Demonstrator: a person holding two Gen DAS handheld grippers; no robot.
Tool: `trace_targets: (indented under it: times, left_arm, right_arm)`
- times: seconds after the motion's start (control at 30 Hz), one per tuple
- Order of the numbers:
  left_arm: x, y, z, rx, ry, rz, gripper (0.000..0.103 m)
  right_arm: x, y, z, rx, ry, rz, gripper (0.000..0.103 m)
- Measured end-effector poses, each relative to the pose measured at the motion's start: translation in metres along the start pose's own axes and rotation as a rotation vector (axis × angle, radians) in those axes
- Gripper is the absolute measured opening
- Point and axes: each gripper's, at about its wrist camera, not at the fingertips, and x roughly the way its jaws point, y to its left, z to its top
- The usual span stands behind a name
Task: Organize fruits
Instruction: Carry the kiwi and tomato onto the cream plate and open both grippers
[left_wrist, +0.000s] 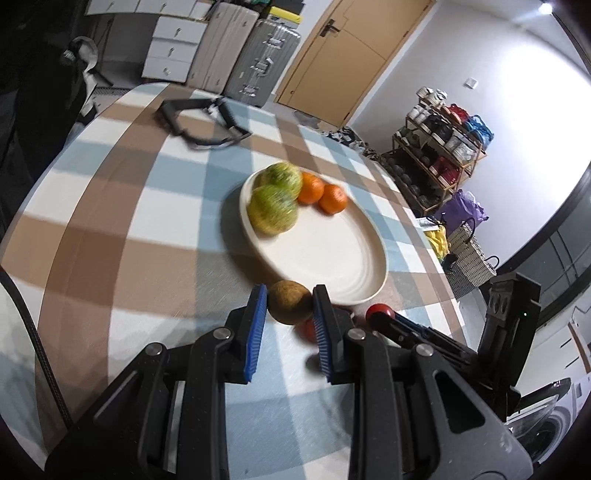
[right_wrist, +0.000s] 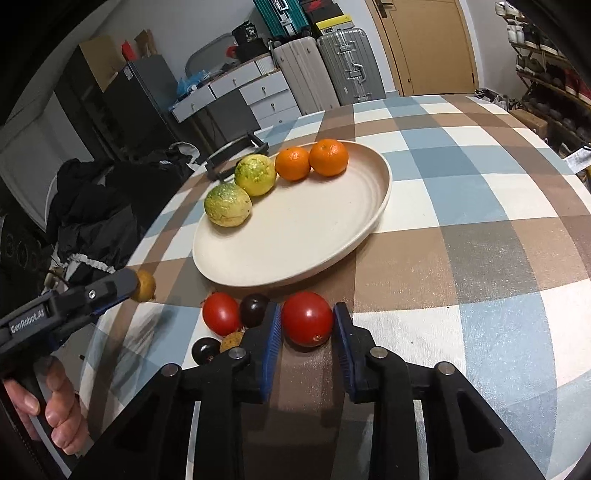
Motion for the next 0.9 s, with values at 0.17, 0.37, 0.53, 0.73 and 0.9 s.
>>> trace_targets:
  times: [0.17, 0.37, 0.53, 0.73, 0.9]
  left_arm:
    - [0.013, -0.02, 0.027, 0.036, -0.016, -0.021, 0.023]
    - [0.045, -0.046, 0.058, 0.074, -0.007, -0.045, 0.023]
    - [0.08, -0.062, 0.072, 0.098, 0.023, -0.048, 0.023]
    - [0.126, -0.068, 0.077, 0.091, 0.08, -0.045, 0.023]
    - [0.157, -0.069, 0.076, 0.085, 0.125, -0.05, 0.023]
  right_arm:
    - [-0.019, -0.011, 0.015, 0.031, -0.061, 0.025, 0.028]
    - [-0.036, -0.017, 0.058, 0.023, -0.113, 0.064, 0.028]
    - [-0.024, -0.025, 0.101, 0.031, -0.099, 0.096, 0.028]
    - [0.002, -0.037, 0.139, 0.04, -0.068, 0.115, 0.028]
    - [0.033, -0.049, 0.151, 0.057, 0.006, 0.12, 0.028]
